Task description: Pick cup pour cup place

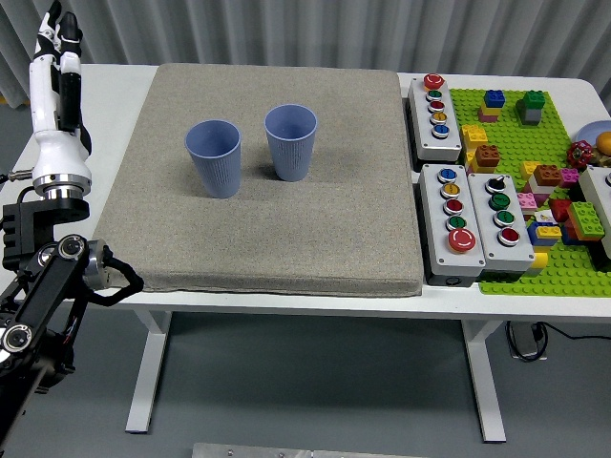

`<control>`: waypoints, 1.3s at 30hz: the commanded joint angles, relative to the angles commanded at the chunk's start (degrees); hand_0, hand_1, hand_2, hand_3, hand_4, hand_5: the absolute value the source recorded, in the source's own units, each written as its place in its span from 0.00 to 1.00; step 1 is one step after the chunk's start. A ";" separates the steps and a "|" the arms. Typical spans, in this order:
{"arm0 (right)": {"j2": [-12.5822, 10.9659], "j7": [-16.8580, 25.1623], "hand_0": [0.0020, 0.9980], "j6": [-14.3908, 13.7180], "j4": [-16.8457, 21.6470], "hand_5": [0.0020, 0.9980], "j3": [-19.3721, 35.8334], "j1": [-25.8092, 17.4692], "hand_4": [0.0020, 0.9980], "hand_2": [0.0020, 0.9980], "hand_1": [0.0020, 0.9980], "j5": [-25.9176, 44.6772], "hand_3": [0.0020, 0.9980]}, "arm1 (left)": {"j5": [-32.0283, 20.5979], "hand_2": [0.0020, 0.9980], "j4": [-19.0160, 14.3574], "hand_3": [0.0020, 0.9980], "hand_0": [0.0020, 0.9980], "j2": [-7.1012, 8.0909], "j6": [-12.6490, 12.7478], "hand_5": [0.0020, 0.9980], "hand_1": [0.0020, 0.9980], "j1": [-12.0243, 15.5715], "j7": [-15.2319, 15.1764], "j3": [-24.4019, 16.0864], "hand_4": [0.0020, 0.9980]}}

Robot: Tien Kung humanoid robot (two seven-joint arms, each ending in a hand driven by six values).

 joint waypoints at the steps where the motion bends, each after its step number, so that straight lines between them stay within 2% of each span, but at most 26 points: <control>1: 0.00 -0.02 0.68 0.01 0.00 0.27 0.01 -0.01 0.00 0.59 0.62 -0.03 0.58 | 0.16 0.97 0.16 1.00 0.93 -0.02 -0.69 0.70 0.91 0.03 -0.01 0.01 0.98; 4: 0.05 -0.13 0.68 0.08 0.04 0.27 0.17 -0.05 0.00 0.59 0.62 -0.26 0.58 | 0.08 0.97 1.36 1.00 0.93 -0.20 -2.54 0.70 0.91 0.34 -0.11 0.27 0.98; 6: 0.08 -0.25 0.68 0.20 0.06 0.27 0.38 -0.12 0.00 0.59 0.62 -0.68 0.58 | 1.48 0.97 2.26 1.00 0.93 -0.34 -5.28 0.70 0.91 0.86 0.19 0.37 0.98; 7: 0.10 -0.31 0.68 0.25 0.08 0.27 0.53 -0.17 0.00 0.59 0.62 -0.84 0.58 | 2.97 1.00 2.63 1.00 0.95 -0.35 -7.11 0.42 0.95 1.05 0.63 0.40 0.99; 9: 0.14 -0.42 0.68 0.34 0.11 0.27 0.73 -0.24 0.00 0.59 0.62 -1.13 0.58 | 5.84 1.00 3.39 1.00 0.95 -0.45 -10.94 0.42 0.95 1.23 1.21 0.62 0.99; 12: 0.15 -0.51 0.68 0.46 0.13 0.27 0.88 -0.26 0.00 0.59 0.62 -1.31 0.58 | 8.08 1.00 4.73 1.00 0.95 -0.62 -13.87 0.42 0.95 1.35 1.64 1.20 0.99; 13: 0.15 -0.52 0.68 0.48 0.14 0.27 0.90 -0.26 0.00 0.59 0.62 -1.32 0.58 | 8.37 1.00 5.01 1.00 0.96 -0.63 -14.11 0.37 0.97 1.36 1.73 1.34 1.00; 19: 0.07 -0.39 0.68 0.63 0.07 0.27 0.81 -0.01 0.00 0.59 0.62 -0.96 0.58 | 9.22 1.00 7.34 1.00 0.97 -0.76 -14.14 0.36 0.98 1.27 1.70 2.08 1.00; 28: 0.07 -0.39 0.68 0.61 0.06 0.27 0.49 0.24 0.00 0.59 0.62 -0.35 0.58 | 8.90 1.00 10.95 1.00 0.97 -1.09 -13.29 0.37 0.98 0.69 1.29 1.73 1.00; 31: 0.08 -0.45 0.68 0.61 0.07 0.26 0.49 0.18 0.00 0.59 0.62 -0.41 0.58 | 8.69 1.00 13.24 1.00 0.98 -1.43 -12.66 0.38 0.98 0.33 0.91 1.73 1.00; 39: 0.14 -0.52 0.68 0.45 0.07 0.26 0.42 0.20 0.00 0.59 0.62 -0.26 0.58 | 9.28 1.00 16.29 1.00 0.98 -2.09 -11.53 0.39 0.99 -0.08 0.71 3.33 1.00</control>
